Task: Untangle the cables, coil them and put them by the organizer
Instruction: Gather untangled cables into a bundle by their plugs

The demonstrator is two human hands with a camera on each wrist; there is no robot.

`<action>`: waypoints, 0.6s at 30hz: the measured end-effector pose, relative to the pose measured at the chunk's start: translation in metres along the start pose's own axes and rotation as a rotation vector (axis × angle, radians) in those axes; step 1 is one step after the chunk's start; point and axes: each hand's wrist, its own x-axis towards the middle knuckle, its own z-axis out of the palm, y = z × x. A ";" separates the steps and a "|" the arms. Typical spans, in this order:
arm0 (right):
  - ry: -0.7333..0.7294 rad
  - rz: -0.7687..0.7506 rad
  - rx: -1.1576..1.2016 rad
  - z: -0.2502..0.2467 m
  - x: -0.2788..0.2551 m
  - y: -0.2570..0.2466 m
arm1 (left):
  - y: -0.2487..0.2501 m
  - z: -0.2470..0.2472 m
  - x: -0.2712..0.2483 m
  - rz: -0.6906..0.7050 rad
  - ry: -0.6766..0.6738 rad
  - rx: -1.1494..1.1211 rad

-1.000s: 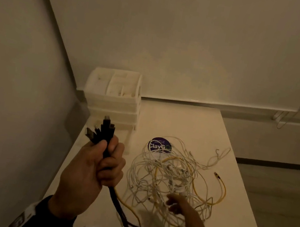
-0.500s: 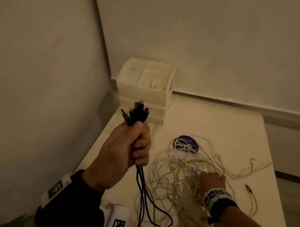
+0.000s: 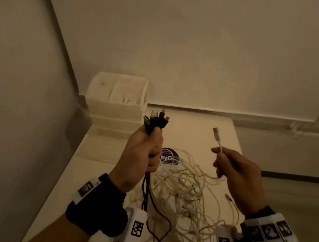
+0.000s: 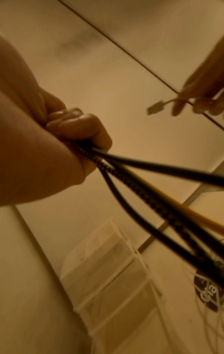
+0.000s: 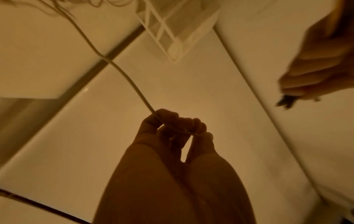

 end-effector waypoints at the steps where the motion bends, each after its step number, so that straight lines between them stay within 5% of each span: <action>1: -0.028 -0.021 -0.017 0.005 -0.004 -0.008 | -0.003 0.007 0.003 0.001 -0.015 0.031; 6: -0.069 -0.097 -0.102 0.049 -0.024 -0.023 | -0.019 0.031 0.010 0.052 -0.021 0.274; 13: 0.025 -0.254 -0.356 0.080 -0.035 -0.023 | -0.036 0.023 0.005 0.034 0.160 0.479; 18: 0.062 -0.158 -0.285 0.105 -0.053 -0.007 | -0.041 0.009 -0.004 0.015 0.177 0.501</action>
